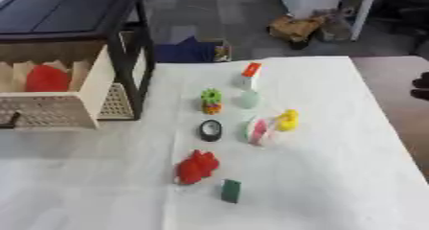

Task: Pick up objects from table and place into drawer.

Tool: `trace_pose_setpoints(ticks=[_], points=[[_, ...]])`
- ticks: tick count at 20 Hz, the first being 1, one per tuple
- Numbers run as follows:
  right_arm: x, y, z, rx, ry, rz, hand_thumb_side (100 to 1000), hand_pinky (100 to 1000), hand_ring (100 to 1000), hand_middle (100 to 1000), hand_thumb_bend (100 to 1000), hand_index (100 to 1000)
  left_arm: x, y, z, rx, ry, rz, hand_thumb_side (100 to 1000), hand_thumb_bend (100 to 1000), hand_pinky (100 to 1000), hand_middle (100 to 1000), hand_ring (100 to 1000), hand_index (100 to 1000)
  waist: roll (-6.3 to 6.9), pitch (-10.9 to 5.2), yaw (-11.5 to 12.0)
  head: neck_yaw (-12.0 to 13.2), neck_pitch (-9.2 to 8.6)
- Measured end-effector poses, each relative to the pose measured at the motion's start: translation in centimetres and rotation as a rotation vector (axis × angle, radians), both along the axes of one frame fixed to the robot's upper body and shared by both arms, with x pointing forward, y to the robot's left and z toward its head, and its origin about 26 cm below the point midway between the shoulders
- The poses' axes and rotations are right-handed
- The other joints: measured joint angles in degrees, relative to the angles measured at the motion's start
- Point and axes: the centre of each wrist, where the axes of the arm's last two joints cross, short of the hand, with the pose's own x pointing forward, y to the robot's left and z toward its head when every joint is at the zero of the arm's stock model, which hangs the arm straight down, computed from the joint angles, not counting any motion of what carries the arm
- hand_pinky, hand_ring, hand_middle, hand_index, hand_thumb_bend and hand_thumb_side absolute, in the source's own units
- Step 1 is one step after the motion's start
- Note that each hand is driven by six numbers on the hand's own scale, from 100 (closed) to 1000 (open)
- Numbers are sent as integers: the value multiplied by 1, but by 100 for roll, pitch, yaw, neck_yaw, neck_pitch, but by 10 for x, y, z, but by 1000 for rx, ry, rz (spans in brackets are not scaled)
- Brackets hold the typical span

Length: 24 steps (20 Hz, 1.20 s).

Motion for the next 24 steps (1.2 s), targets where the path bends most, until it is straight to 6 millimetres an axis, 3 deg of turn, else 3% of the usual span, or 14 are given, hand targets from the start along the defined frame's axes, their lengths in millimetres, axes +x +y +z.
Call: trace_pose_setpoints(ticks=[5,15,24], points=[[0,0,0,0,0,1,1000,658,674,621,100,823,1,-8,-7,12,90,-12,1000,100,382,601,567,793,-3,-22,-27,54,0],[0,0,1,-1,-5,4,1000,659,668,623,100,822,2,-15,-19,18,242,26,1000,100,467,705,663,904,-46,-11,-64,285,0],[2,1,4,1,-12,6,1000,659,665,625,100,821,2,-18,-25,17,316,69,1000,100,491,727,692,911,-70,11,-98,426,-27]])
